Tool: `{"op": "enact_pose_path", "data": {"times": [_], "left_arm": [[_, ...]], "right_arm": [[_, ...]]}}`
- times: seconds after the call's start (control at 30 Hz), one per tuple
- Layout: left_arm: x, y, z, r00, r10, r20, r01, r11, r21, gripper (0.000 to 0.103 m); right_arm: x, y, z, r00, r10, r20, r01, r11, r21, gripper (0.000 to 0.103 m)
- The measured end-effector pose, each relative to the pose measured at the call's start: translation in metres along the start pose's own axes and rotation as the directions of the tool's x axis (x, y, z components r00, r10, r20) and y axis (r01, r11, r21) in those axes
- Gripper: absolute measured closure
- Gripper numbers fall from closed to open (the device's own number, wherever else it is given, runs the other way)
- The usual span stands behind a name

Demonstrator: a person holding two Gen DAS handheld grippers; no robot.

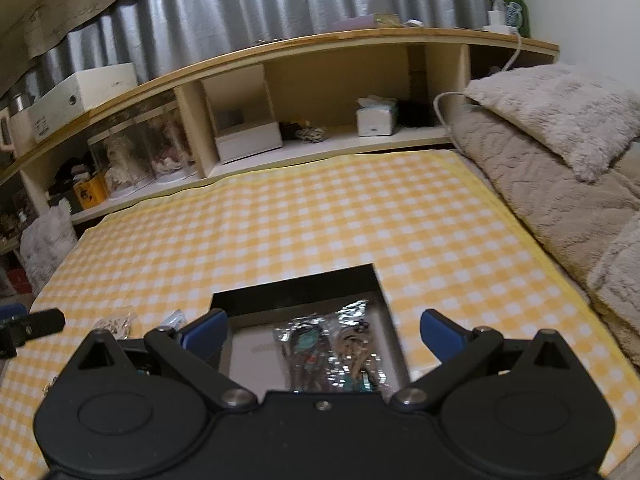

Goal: Organize soft objects
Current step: 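Move the left tool to the floral pouch while the right tool reaches the white packet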

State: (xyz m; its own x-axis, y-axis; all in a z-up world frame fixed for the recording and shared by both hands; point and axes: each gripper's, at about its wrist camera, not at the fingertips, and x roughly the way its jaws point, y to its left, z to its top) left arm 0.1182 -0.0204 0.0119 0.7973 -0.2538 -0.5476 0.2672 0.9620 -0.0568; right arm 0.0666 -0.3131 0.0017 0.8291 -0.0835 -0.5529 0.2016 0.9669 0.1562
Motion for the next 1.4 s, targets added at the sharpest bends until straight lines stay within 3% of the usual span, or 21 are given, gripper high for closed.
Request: {"op": "enact_pose_path", "data": {"times": [0.33,0.63,0.8,0.97,1.4], "left_arm": [[0.007,0.056,-0.005,0.998,0.061,-0.027,-0.062,0.998,-0.03,0.0],[0.023,0.092,-0.021,0.989,0.083,-0.121,-0.089,0.995,-0.042,0.0],[0.039,0.102,-0.036,0.968,0.057,-0.245,-0.072,0.996,-0.055,0.0],[0.054,0.102,-0.053,0.94,0.116,-0.321,-0.119,0.993,0.008,0.0],[0.082,0.093,-0.071,0.905,0.133,-0.405,-0.122,0.991,0.052,0.0]], "right_arm": [[0.017,0.053,-0.008,0.997,0.068,-0.031,-0.069,0.997,-0.04,0.0],[0.031,0.118,-0.025,0.988,0.149,-0.052,-0.152,0.986,-0.069,0.0],[0.046,0.154,-0.044,0.979,0.182,-0.091,-0.192,0.975,-0.109,0.0],[0.066,0.184,-0.071,0.979,0.15,-0.137,-0.181,0.951,-0.25,0.0],[0.107,0.221,-0.115,0.972,0.07,-0.224,-0.159,0.9,-0.406,0.002]]}}
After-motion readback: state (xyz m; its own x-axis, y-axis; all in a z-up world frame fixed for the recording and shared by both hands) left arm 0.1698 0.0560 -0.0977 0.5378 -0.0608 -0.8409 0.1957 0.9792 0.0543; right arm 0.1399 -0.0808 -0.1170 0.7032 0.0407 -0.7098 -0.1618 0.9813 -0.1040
